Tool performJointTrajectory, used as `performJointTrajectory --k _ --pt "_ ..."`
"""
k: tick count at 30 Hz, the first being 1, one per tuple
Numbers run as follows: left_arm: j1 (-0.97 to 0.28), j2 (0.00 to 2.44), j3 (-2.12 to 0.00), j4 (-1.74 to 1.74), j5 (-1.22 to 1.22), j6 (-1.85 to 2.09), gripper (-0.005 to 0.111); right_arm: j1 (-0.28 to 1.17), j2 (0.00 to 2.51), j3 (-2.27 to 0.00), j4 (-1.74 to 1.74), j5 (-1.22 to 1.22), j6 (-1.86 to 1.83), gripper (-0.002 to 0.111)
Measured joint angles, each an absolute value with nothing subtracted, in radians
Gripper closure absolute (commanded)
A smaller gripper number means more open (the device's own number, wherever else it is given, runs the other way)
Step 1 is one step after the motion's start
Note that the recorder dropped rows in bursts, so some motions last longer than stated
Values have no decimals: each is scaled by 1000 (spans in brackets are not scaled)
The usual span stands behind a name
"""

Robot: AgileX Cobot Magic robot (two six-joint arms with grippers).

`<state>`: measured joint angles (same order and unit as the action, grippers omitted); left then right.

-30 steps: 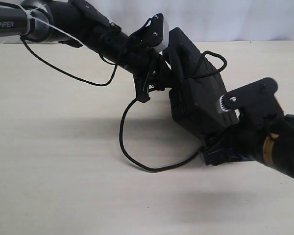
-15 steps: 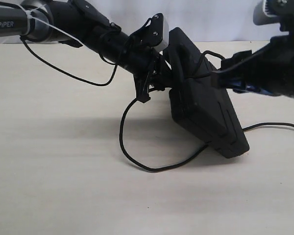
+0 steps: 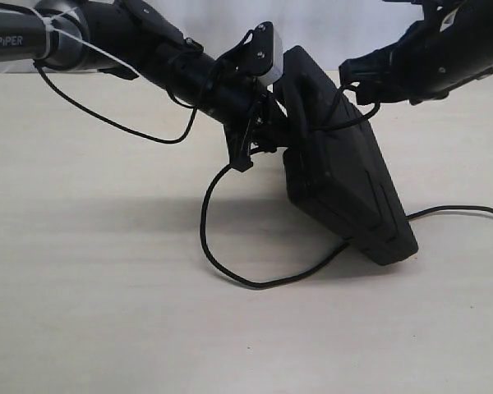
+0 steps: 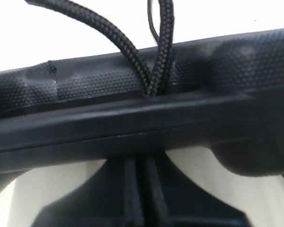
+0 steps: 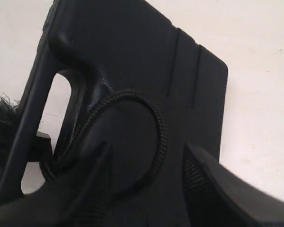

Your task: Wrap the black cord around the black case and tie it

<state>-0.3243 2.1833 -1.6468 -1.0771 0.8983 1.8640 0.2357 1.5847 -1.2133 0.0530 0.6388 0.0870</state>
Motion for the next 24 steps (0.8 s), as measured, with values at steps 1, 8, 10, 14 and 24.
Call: performJointTrajectory --k 1,8,10,14,24 --pt "-324 2183 -1647 -1077 898 1863 107 236 1608 -1224 64 631 83 65" --pt "-324 2183 -1647 -1077 898 1863 107 234 1666 -1233 85 583 75 104" --pt "-324 2183 -1647 -1077 898 1835 106 234 1666 -1233 89 583 75 104" --pt "-324 2183 -1647 -1034 902 1771 91 234 1664 -1233 97 587 75 104" --pt "-324 2117 -1649 -679 976 1504 61 234 1620 -1233 103 631 71 104"
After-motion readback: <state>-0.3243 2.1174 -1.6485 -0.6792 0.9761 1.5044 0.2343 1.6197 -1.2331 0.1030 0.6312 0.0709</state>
